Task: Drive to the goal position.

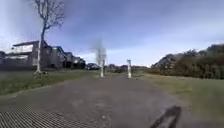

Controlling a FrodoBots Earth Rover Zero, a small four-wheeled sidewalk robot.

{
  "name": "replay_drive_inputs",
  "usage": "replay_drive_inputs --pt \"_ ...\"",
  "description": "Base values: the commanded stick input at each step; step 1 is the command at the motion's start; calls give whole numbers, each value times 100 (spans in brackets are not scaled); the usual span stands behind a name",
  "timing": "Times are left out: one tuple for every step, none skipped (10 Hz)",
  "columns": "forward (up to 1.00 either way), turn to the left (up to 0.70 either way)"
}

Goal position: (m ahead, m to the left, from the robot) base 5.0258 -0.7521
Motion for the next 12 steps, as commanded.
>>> replay_drive_inputs --pt "100 3" --pt "100 0" --pt "100 0" --pt "100 0" --pt "100 0" --pt "100 0" --pt "100 0" --pt "100 0" --pt "100 0" --pt "100 0" --pt "100 0" --pt "100 -13"
